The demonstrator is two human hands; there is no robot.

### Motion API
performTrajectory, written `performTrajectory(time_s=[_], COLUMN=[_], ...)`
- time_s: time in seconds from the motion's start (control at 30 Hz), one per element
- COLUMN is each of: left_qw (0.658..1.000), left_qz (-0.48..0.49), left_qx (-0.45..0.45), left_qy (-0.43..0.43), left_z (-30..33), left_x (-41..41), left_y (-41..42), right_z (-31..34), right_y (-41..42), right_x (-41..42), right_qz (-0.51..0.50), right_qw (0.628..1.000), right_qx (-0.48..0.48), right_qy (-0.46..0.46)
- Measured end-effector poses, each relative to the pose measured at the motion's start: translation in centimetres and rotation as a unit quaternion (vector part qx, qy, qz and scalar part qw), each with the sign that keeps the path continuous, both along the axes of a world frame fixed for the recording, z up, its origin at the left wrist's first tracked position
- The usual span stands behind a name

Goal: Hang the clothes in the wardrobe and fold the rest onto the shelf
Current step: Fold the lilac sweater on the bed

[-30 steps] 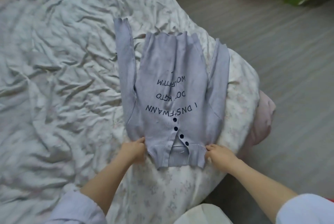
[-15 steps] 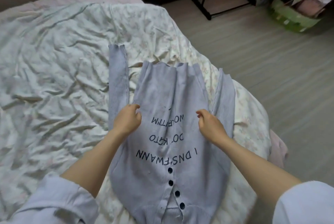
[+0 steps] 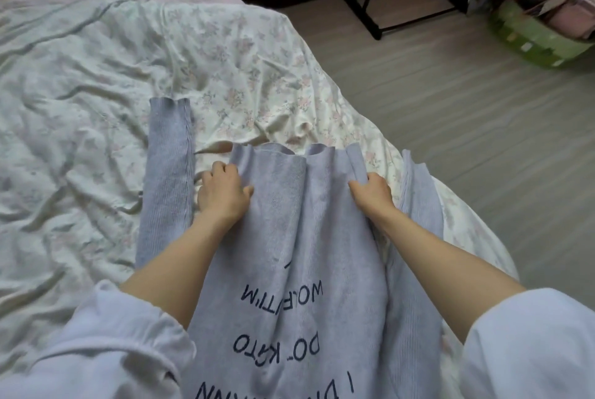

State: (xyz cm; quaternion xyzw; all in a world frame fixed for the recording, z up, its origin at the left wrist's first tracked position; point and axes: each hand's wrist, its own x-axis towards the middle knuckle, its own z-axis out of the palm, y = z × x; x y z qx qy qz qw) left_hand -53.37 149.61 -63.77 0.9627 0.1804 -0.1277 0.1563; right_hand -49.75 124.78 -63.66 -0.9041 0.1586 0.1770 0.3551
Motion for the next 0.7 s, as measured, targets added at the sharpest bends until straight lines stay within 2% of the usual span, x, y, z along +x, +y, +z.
performTrajectory(time_s=[0.03, 0.1, 0.17, 0.23, 0.27, 0.37, 0.43, 0.53, 0.6, 0.7], left_qw=[1.0, 0.99, 0.959, 0.931, 0.928, 0.947, 0.962, 0.982, 0.991, 0.983], left_qz=[0.012, 0.092, 0.196, 0.26, 0.273, 0.267, 0.237, 0.127, 0.021, -0.137], left_qx=[0.006, -0.039, -0.089, -0.107, -0.106, -0.087, -0.053, 0.026, 0.04, 0.055], left_qy=[-0.02, -0.103, -0.184, -0.233, -0.231, -0.156, -0.126, -0.134, -0.129, -0.105], left_z=[-0.1, -0.1, 0.5, 0.9, 0.9, 0.5, 0.3, 0.2, 0.0, -0.5], left_x=[0.2, 0.6, 0.8, 0.6, 0.4, 0.0, -0.4, -0.9, -1.6, -3.3], left_y=[0.1, 0.7, 2.0, 3.9, 4.7, 5.0, 3.9, 1.7, -0.2, -3.7], right_z=[-0.1, -0.1, 0.3, 0.4, 0.3, -0.5, -0.8, -0.5, -0.2, 0.0], right_y=[0.0, -0.6, -2.0, -3.4, -4.0, -5.5, -6.3, -7.0, -7.5, -8.6], right_x=[0.0, 0.1, -0.1, -0.3, -0.3, -0.6, -1.0, -1.3, -1.7, -2.9], right_qz=[-0.001, -0.021, -0.067, -0.105, -0.106, -0.04, -0.012, -0.012, -0.049, -0.126], right_qw=[0.999, 0.992, 0.981, 0.974, 0.975, 0.987, 0.988, 0.984, 0.98, 0.975], right_qx=[-0.039, -0.097, -0.12, -0.125, -0.126, -0.139, -0.145, -0.157, -0.173, -0.18], right_qy=[-0.012, -0.073, -0.136, -0.159, -0.149, -0.074, -0.046, -0.078, -0.089, -0.027])
